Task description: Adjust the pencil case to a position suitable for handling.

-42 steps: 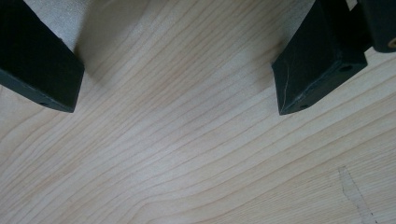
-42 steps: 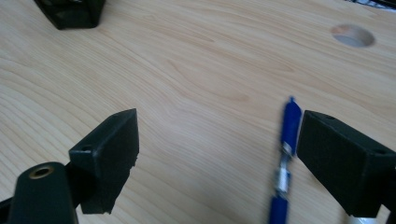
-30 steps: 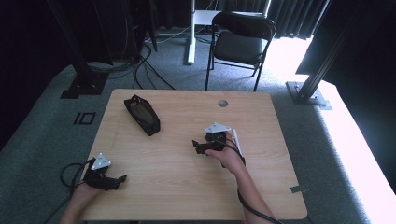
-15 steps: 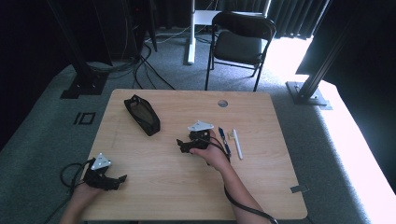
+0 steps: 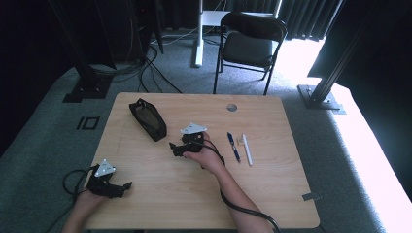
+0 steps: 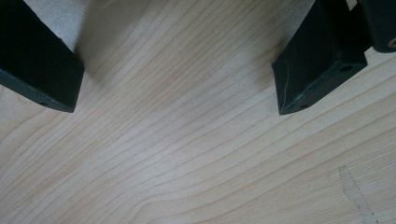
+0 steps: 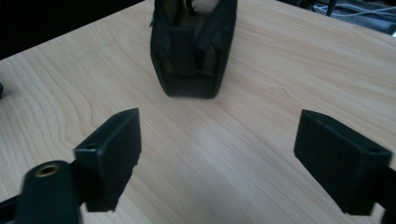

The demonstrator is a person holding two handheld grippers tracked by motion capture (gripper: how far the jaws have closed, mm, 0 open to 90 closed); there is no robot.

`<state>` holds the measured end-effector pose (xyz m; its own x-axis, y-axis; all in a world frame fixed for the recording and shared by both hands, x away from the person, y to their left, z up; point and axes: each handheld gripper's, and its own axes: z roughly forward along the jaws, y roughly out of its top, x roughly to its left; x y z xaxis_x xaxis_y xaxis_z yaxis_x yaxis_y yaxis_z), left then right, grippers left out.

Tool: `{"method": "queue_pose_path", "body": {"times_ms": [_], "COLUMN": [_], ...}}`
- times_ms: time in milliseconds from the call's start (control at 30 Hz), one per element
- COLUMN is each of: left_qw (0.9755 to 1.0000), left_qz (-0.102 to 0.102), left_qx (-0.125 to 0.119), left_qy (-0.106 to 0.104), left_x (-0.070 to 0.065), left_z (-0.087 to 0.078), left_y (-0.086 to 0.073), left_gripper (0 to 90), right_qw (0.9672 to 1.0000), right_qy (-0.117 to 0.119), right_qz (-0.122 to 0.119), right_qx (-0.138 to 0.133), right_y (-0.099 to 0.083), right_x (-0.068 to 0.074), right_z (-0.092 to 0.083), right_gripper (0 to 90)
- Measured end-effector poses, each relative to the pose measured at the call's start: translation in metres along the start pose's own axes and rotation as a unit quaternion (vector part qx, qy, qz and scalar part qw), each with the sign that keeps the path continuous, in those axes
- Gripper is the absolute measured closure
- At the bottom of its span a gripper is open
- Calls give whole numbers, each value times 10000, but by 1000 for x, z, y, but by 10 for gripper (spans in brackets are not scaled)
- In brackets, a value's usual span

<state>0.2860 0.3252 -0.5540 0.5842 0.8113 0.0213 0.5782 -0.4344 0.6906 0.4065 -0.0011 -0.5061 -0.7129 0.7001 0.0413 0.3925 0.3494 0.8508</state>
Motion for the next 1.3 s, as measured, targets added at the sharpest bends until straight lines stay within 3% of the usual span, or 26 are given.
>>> {"method": "queue_pose_path", "body": {"times_ms": [200,400,567,600,633,767,1300], "left_qw": [10000,10000,10000,10000,10000,10000,10000], "left_qz": [-3,-3,-5,-4,-4,-3,1], "left_qx": [0,-1,-2,-3,-3,-4,-3], "left_qy": [0,1,1,0,0,1,1], "left_x": [0,0,0,0,0,0,0], "left_z": [0,0,0,0,0,0,0], "left_y": [0,0,0,0,0,0,0], "left_gripper": [21,21,21,21,21,21,21], "right_qw": [10000,9997,9997,9997,9996,9996,9999], "right_qy": [40,13,28,31,15,100,23], "right_qz": [25,76,110,85,34,8,-87], "right_qx": [-69,-223,-233,-238,-262,-246,-103], "right_y": [5,11,14,15,18,22,30], "right_x": [8,14,17,18,19,20,24], "right_z": [10,21,27,29,32,40,65], "right_gripper": [181,296,336,350,435,493,520]}}
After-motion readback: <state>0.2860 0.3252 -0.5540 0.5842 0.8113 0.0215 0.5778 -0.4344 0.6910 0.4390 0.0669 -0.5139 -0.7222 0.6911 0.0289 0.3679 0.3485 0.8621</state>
